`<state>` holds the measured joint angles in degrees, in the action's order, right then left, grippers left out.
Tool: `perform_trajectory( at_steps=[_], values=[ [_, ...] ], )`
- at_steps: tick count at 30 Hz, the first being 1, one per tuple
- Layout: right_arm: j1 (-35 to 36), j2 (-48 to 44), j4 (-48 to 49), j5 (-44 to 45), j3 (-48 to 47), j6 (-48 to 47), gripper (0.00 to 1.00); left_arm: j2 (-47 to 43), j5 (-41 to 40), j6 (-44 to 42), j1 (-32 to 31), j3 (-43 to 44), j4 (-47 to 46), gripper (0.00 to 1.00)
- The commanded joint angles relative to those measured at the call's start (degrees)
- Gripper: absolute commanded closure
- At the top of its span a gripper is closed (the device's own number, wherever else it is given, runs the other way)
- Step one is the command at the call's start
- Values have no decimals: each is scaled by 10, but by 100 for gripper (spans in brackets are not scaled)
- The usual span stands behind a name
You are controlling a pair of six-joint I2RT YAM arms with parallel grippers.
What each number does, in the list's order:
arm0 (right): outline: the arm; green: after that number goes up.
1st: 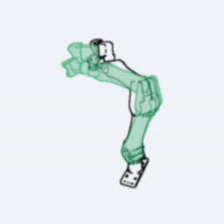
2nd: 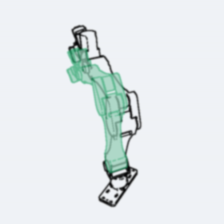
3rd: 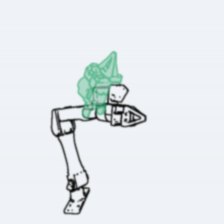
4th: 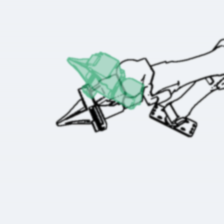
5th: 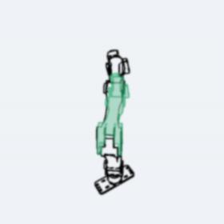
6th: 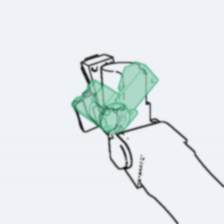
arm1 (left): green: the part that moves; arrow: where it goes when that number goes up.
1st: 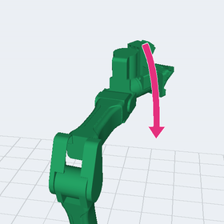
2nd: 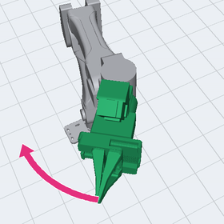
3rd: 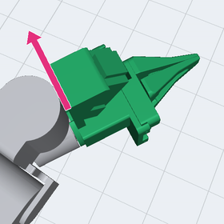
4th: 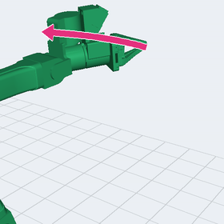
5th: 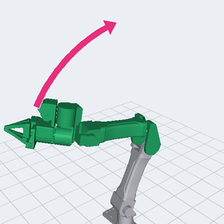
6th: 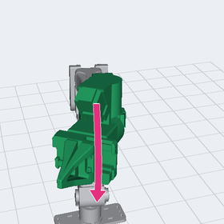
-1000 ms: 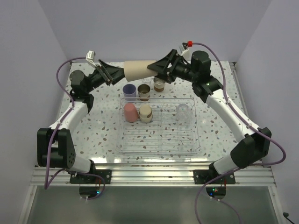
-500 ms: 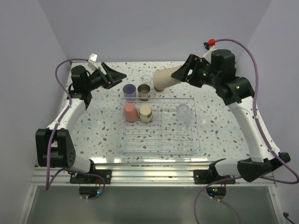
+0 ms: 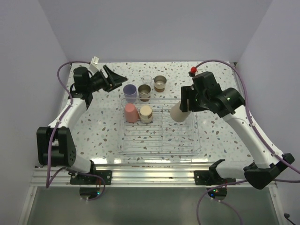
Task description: Load the cups into the dish rack
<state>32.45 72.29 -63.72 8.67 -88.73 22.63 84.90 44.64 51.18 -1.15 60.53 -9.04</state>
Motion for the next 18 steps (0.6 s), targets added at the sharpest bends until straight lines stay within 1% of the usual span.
perform_trajectory(
  at_steps=[1, 9, 15, 18],
  values=[
    [9, -6, -32, 73, 15, -20, 100, 0, -2, -21, 4, 12, 5, 27],
    [17, 4, -47, 109, 40, -40, 100, -8, -8, -34, 3, 6, 22, 28],
    [24, 5, -35, 96, 69, -45, 100, -15, -13, -36, 4, -3, 25, 28],
    [32, 9, -34, 104, 82, -46, 100, -18, -17, -37, 3, -9, 26, 28]
  ],
)
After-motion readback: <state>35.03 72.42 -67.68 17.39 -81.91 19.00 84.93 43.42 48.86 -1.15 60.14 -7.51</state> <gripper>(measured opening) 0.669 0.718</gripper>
